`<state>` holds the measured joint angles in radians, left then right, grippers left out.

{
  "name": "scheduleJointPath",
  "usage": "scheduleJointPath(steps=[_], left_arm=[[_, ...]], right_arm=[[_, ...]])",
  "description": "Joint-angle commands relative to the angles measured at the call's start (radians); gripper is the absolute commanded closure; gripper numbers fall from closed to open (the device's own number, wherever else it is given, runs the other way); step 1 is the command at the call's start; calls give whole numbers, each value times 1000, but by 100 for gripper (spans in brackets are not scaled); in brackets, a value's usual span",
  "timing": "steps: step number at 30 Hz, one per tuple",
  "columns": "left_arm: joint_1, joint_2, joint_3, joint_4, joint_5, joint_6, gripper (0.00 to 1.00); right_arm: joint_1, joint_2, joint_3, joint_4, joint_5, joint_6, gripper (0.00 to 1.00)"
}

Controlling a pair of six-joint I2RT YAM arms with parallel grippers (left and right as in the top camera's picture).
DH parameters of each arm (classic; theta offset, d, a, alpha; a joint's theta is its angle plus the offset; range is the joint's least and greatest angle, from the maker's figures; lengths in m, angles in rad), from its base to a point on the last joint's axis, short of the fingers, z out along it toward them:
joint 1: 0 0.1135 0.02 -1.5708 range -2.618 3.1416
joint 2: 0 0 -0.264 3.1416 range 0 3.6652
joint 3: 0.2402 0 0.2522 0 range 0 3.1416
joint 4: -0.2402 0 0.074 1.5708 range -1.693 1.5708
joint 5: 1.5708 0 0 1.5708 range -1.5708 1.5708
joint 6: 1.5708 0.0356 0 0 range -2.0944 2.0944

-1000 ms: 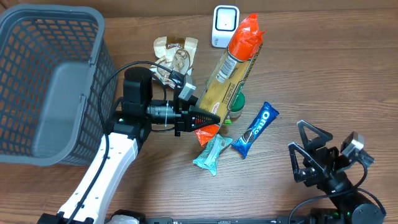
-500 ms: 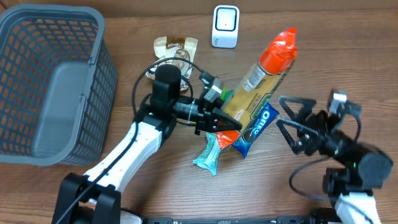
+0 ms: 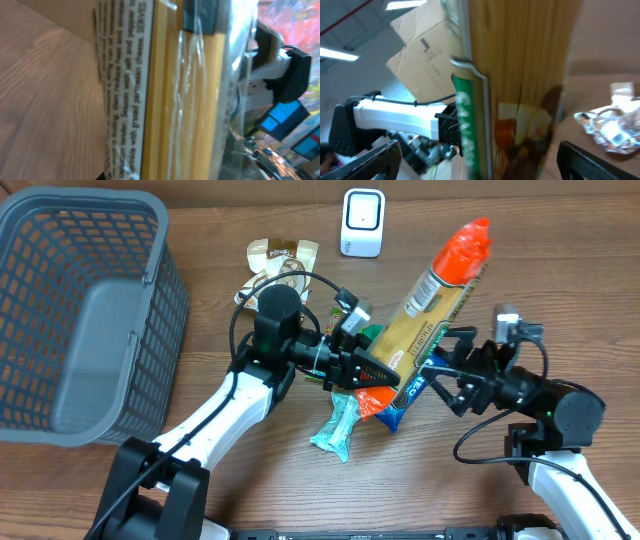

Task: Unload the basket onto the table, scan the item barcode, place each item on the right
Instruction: 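Close the right gripper on the spaghetti pack held by the left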

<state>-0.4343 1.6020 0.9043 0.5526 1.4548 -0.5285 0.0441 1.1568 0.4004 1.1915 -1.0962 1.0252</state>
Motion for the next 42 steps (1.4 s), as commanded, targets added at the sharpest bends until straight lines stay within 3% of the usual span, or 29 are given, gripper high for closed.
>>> scheduleJointPath(steps=[1, 8, 11, 13, 17, 26, 29, 32, 35, 38, 39, 42], left_arm=[[-22, -26, 42, 30, 11, -75, 96], [-40, -26, 42, 29, 6, -104, 96], [-43, -26, 42, 29, 1, -108, 96], [-45, -26, 42, 29, 1, -108, 95], [-46, -26, 42, 29, -20, -127, 96], [-58, -26, 42, 28, -34, -127, 96], [-58, -26, 42, 28, -34, -127, 96], [-58, -26, 42, 28, -33, -127, 93], [-58, -26, 42, 29, -34, -126, 55], [-57, -26, 42, 29, -33, -126, 7], [-56, -26, 42, 29, -34, -126, 0], [-56, -26, 42, 43, -32, -126, 0]], right_arm=[[29, 0, 36, -38, 3, -69, 0], [34, 0, 45, -45, 6, -100, 2], [34, 0, 47, -46, 16, -114, 22], [34, 0, 48, -45, 28, -114, 42], [34, 1, 54, -45, 29, -114, 63], [80, 1, 54, -24, 41, -114, 65], [97, 1, 54, -22, 49, -114, 77], [97, 1, 54, -22, 49, -114, 80], [97, 1, 54, -22, 49, -114, 80], [97, 1, 54, -22, 53, -114, 82], [97, 1, 55, -22, 56, -114, 84], [97, 1, 60, -22, 56, -114, 85]])
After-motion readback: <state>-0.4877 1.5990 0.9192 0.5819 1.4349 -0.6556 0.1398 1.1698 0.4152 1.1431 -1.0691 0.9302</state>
